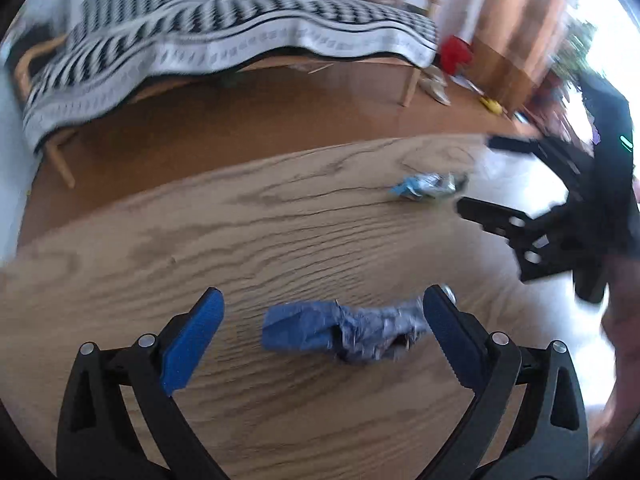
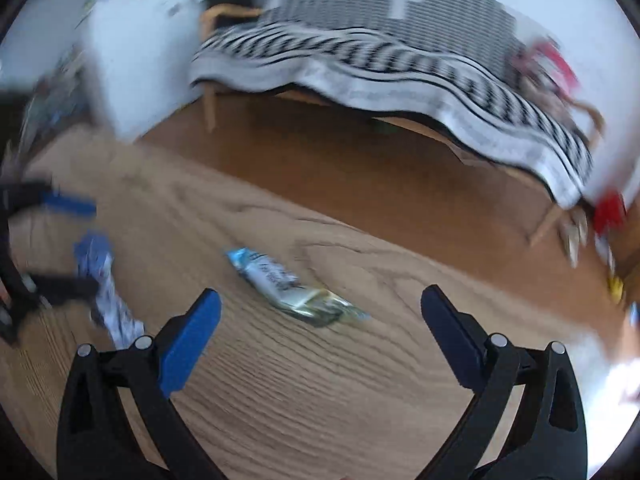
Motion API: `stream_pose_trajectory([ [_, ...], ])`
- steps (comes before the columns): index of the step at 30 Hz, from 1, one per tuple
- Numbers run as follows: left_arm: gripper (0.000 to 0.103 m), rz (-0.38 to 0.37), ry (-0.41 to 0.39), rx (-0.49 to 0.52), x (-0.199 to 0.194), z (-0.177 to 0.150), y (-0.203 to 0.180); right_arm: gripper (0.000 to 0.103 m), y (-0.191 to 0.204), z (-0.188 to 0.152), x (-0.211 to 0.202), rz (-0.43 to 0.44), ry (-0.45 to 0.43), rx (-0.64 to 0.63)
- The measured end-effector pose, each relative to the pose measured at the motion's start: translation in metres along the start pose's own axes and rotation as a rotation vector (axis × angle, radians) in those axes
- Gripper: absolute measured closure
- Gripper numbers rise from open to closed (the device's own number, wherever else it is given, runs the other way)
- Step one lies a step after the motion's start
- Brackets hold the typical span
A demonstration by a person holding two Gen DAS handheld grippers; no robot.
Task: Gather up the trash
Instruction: 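Grasp the blue wrapper with the left gripper while the right gripper grasps the silver snack wrapper, then carry both wrappers over the bin and open both grippers to drop them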
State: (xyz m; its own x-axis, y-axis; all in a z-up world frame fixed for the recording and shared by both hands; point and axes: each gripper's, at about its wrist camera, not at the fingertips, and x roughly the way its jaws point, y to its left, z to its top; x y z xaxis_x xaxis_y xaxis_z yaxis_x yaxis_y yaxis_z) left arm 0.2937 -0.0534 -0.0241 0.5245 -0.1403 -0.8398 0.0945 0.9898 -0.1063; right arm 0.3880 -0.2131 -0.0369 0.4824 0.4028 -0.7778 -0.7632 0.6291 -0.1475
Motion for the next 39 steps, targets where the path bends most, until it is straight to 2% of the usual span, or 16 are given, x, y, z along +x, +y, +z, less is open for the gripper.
stream_pose_trajectory([
  [3, 0.006, -0.042, 0.074, 0.136, 0.008, -0.001, -0.004, 0.006, 0.005, 0.006, 0.014, 0.030, 0.023, -0.093],
  [7, 0.007, -0.080, 0.095, 0.209, 0.021, 0.001, -0.003, 0.006, -0.003, 0.009, 0.036, 0.107, 0.067, -0.092],
  [9, 0.016, -0.118, 0.107, 0.217, 0.027, 0.001, -0.003, 0.009, -0.005, 0.006, 0.043, 0.161, 0.075, -0.057],
  [10, 0.029, -0.146, 0.118, 0.210, 0.030, 0.001, -0.004, 0.020, -0.008, 0.004, 0.042, 0.197, 0.072, -0.028],
  [11, 0.045, -0.127, 0.101, 0.219, 0.029, 0.001, -0.007, 0.035, -0.009, 0.003, 0.039, 0.192, 0.057, -0.015],
  [12, 0.054, -0.119, 0.095, 0.231, 0.029, 0.002, -0.009, 0.046, -0.009, 0.001, 0.035, 0.197, 0.042, -0.015],
  [13, 0.072, -0.128, 0.093, 0.243, 0.028, 0.001, -0.012, 0.064, -0.008, 0.000, 0.033, 0.205, 0.040, -0.023],
  [14, 0.076, -0.137, 0.094, 0.243, 0.027, -0.001, -0.014, 0.067, -0.008, 0.000, 0.032, 0.205, 0.042, -0.028],
  [17, 0.080, -0.134, 0.079, 0.236, 0.025, -0.006, -0.018, 0.077, -0.003, -0.009, 0.024, 0.182, 0.041, -0.020],
  [24, 0.084, -0.079, 0.046, 0.111, 0.006, -0.031, -0.019, 0.086, 0.015, -0.054, -0.012, 0.067, 0.024, 0.130],
  [31, 0.084, -0.050, -0.011, 0.137, -0.068, -0.038, -0.051, 0.086, 0.035, -0.069, -0.121, 0.029, -0.024, 0.169],
  [36, 0.084, -0.091, -0.054, 0.154, -0.123, -0.051, -0.096, 0.086, 0.041, -0.096, -0.200, -0.011, -0.073, 0.248],
  [39, 0.084, -0.144, -0.071, 0.168, -0.151, -0.068, -0.140, 0.086, 0.044, -0.132, -0.251, -0.050, -0.102, 0.319],
])
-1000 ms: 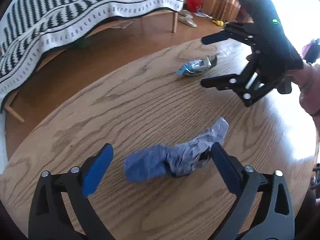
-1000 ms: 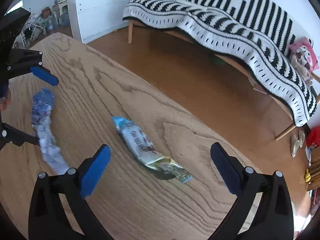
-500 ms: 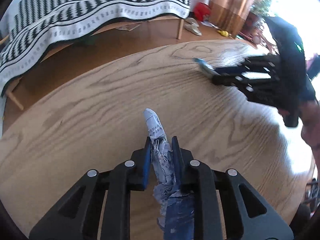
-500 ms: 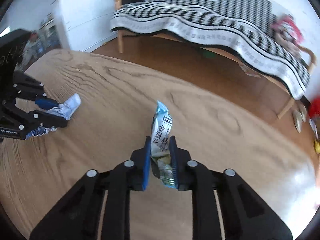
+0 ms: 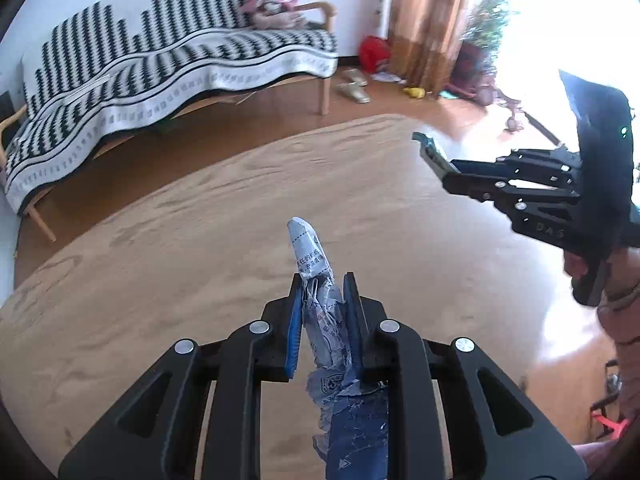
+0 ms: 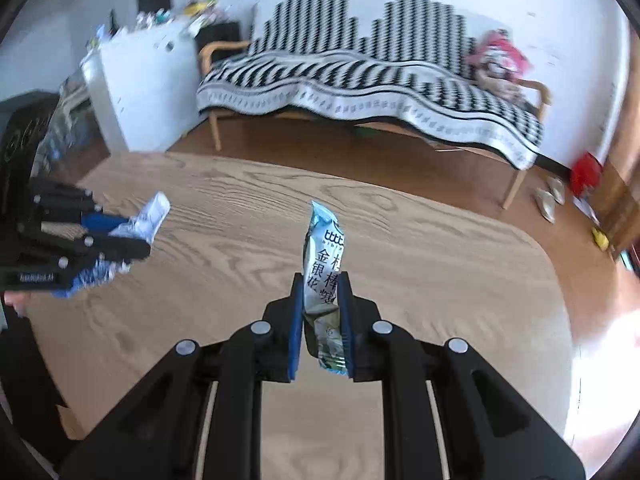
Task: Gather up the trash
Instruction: 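Carry both wrappers over the bin and open both grippers to drop them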
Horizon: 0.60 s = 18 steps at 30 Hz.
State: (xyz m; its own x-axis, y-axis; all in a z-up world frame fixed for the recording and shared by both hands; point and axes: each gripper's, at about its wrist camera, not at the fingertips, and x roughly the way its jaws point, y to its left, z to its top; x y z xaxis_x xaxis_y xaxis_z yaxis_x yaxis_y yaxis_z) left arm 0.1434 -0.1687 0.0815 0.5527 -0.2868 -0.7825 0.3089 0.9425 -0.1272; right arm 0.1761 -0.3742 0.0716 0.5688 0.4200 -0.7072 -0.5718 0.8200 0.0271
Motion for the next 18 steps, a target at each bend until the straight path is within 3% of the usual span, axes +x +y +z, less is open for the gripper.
stream_pose_trajectory([
  [4, 0.084, -0.147, 0.020, 0.024, -0.007, -0.023, -0.083, 0.086, -0.017, -0.069, -0.084, -0.083, -0.041, 0.170],
  [8, 0.084, -0.286, 0.070, 0.100, 0.005, -0.062, -0.192, 0.086, -0.039, -0.151, -0.163, -0.179, -0.094, 0.342],
  [12, 0.084, -0.358, 0.143, 0.175, 0.032, -0.109, -0.268, 0.086, -0.067, -0.231, -0.210, -0.224, -0.090, 0.499],
  [15, 0.084, -0.334, 0.179, 0.247, 0.064, -0.151, -0.299, 0.086, -0.069, -0.287, -0.200, -0.213, -0.015, 0.567],
  [18, 0.084, -0.275, 0.194, 0.320, 0.091, -0.192, -0.311, 0.086, -0.057, -0.370, -0.140, -0.195, 0.186, 0.630],
])
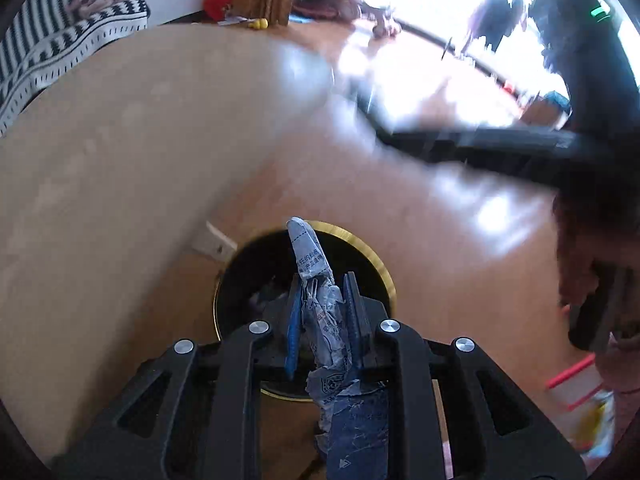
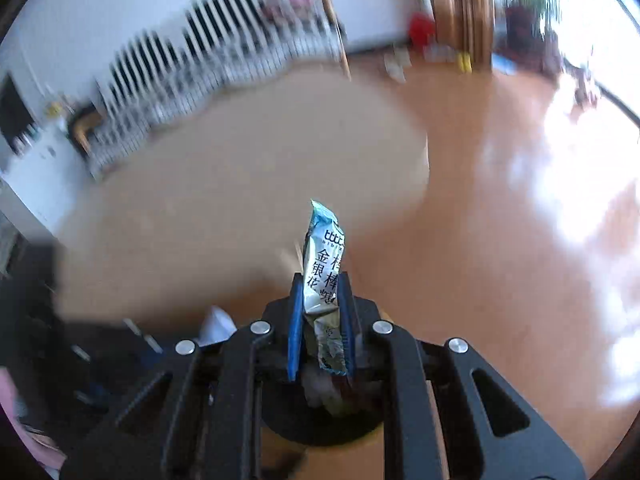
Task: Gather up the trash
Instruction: 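Carry both wrappers over the bin and open both grippers to drop them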
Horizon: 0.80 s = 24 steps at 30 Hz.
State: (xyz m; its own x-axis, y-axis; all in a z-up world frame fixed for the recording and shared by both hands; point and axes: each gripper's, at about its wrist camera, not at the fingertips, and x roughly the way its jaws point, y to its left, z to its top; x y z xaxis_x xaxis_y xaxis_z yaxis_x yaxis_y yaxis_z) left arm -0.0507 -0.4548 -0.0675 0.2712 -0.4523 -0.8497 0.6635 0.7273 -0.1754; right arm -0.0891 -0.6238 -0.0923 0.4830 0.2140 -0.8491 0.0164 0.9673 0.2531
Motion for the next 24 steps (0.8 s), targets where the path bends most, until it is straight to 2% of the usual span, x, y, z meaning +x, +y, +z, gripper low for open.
stream_pose_trajectory([
  [2, 0.084, -0.016, 0.038, 0.009, 0.012, -0.010, -0.001, 0.086, -0.016, -0.028, 0.024, -0.007, 0.042, 0.064],
  [3, 0.084, -0.021, 0.031, 0.015, 0.011, -0.008, 0.000, 0.086, -0.028, -0.042, 0.033, 0.012, 0.051, 0.133],
  [6, 0.084, -0.036, 0.028, 0.005, 0.012, -0.008, 0.008, 0.086, -0.047, -0.057, 0.041, 0.054, 0.056, 0.251],
  [8, 0.084, -0.042, 0.055, -0.018, 0.016, -0.010, 0.016, 0.086, -0.051, -0.058, 0.042, 0.048, 0.064, 0.251],
  [12, 0.084, -0.066, 0.047, -0.033, 0.017, -0.006, 0.024, 0.086, -0.053, -0.047, 0.039, 0.027, 0.064, 0.240],
  [16, 0.083, -0.079, 0.059, -0.027, 0.021, -0.007, 0.023, 0.086, -0.046, -0.037, 0.043, 0.042, 0.067, 0.278],
  [18, 0.081, -0.074, 0.071, -0.021, 0.024, -0.008, 0.018, 0.075, -0.050, -0.035, 0.044, 0.049, 0.085, 0.315],
  [19, 0.069, -0.052, 0.084, -0.018, 0.028, -0.009, 0.017, 0.047, -0.053, -0.035, 0.043, 0.047, 0.089, 0.337],
  [20, 0.037, -0.036, 0.093, -0.020, 0.030, -0.011, 0.017, 0.029, -0.056, -0.030, 0.041, 0.052, 0.082, 0.352],
  [21, 0.016, -0.023, 0.084, -0.026, 0.032, -0.014, 0.015, 0.006, -0.061, -0.031, 0.037, 0.059, 0.068, 0.369],
  [22, 0.007, -0.009, 0.057, -0.036, 0.030, -0.015, 0.015, 0.006, -0.067, -0.030, 0.032, 0.062, 0.057, 0.387],
  [24, 0.007, -0.056, 0.035, -0.044, 0.025, -0.015, 0.015, 0.006, -0.075, -0.028, 0.027, 0.086, 0.047, 0.414],
])
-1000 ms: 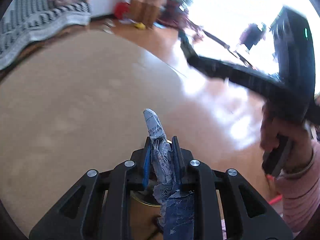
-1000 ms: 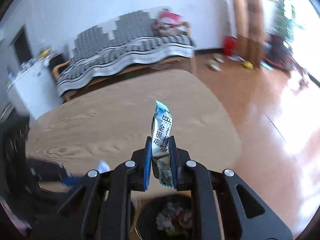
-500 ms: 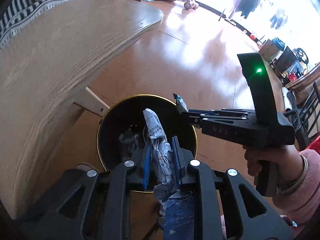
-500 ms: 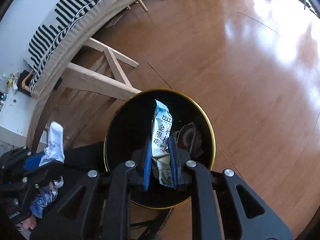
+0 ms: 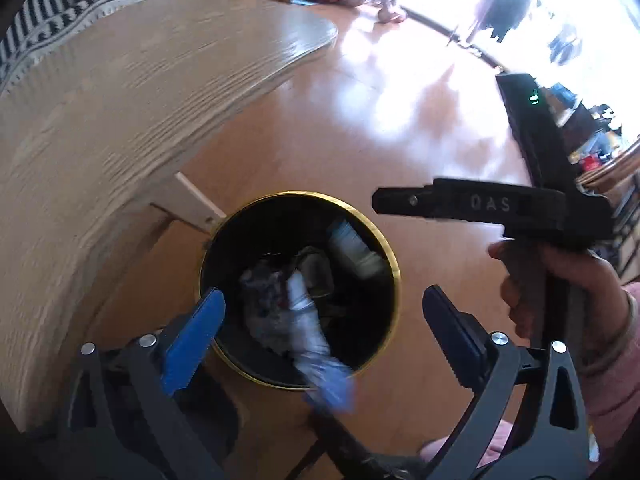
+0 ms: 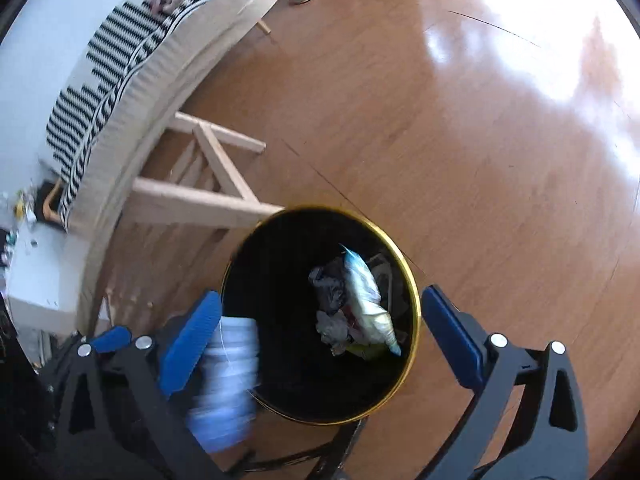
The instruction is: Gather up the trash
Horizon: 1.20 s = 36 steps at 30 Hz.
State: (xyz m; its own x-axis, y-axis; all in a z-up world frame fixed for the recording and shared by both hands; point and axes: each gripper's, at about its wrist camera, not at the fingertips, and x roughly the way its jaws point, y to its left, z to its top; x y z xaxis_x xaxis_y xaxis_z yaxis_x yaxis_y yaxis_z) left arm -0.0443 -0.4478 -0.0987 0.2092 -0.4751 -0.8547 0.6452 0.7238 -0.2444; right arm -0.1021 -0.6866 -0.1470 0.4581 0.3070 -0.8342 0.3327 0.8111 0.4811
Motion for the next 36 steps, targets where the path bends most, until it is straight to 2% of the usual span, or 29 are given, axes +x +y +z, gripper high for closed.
stream_pose_trajectory([
  [3, 0.007, -0.006, -0.018, -0.009, -0.008, 0.002, 0.001, 0.006, -0.006, 0.007, -0.011, 0.020, -0.028, 0.032],
  [5, 0.007, 0.001, -0.098, -0.030, -0.033, 0.010, 0.005, 0.006, 0.004, 0.013, -0.028, -0.040, -0.108, 0.003],
  [7, 0.006, 0.040, -0.200, -0.060, -0.066, 0.020, 0.014, 0.006, 0.026, 0.020, -0.045, -0.108, -0.198, -0.060],
  [9, 0.006, 0.125, -0.295, -0.084, -0.110, 0.031, 0.035, 0.006, 0.057, 0.031, -0.056, -0.164, -0.257, -0.137],
  [11, 0.006, 0.199, -0.368, -0.127, -0.147, 0.032, 0.061, 0.006, 0.107, 0.044, -0.059, -0.200, -0.285, -0.252],
  [12, 0.006, 0.259, -0.402, -0.171, -0.171, 0.029, 0.084, 0.006, 0.128, 0.048, -0.056, -0.206, -0.293, -0.299],
  [15, 0.006, 0.434, -0.466, -0.295, -0.215, 0.013, 0.147, 0.006, 0.225, 0.059, -0.033, -0.232, -0.317, -0.498],
  [17, 0.006, 0.532, -0.472, -0.369, -0.232, -0.002, 0.182, 0.006, 0.277, 0.064, -0.018, -0.229, -0.340, -0.576],
  [18, 0.006, 0.585, -0.459, -0.410, -0.240, -0.013, 0.207, 0.006, 0.316, 0.066, -0.006, -0.222, -0.365, -0.608],
  [22, 0.006, 0.669, -0.404, -0.492, -0.255, -0.044, 0.283, 0.006, 0.429, 0.066, 0.024, -0.165, -0.442, -0.597],
  [25, 0.006, 0.771, -0.386, -0.504, -0.260, -0.067, 0.327, 0.006, 0.483, 0.050, 0.060, -0.132, -0.389, -0.604],
  [27, 0.006, 0.846, -0.417, -0.515, -0.263, -0.087, 0.346, 0.006, 0.498, 0.023, 0.089, -0.128, -0.362, -0.627],
  [29, 0.006, 0.837, -0.403, -0.579, -0.266, -0.091, 0.358, 0.006, 0.501, -0.003, 0.116, -0.180, -0.319, -0.680],
  [30, 0.006, 0.807, -0.432, -0.594, -0.273, -0.092, 0.362, 0.006, 0.505, -0.003, 0.122, -0.214, -0.302, -0.680],
  [31, 0.006, 0.810, -0.473, -0.598, -0.278, -0.093, 0.361, 0.006, 0.510, 0.003, 0.118, -0.214, -0.312, -0.636],
  [33, 0.006, 0.824, -0.505, -0.596, -0.279, -0.095, 0.362, 0.006, 0.510, 0.008, 0.107, -0.178, -0.394, -0.581],
  [35, 0.006, 0.803, -0.471, -0.585, -0.269, -0.095, 0.364, 0.006, 0.515, 0.003, 0.104, -0.202, -0.484, -0.576],
  [36, 0.006, 0.794, -0.466, -0.582, -0.264, -0.092, 0.366, 0.006, 0.517, -0.001, 0.106, -0.223, -0.499, -0.595],
])
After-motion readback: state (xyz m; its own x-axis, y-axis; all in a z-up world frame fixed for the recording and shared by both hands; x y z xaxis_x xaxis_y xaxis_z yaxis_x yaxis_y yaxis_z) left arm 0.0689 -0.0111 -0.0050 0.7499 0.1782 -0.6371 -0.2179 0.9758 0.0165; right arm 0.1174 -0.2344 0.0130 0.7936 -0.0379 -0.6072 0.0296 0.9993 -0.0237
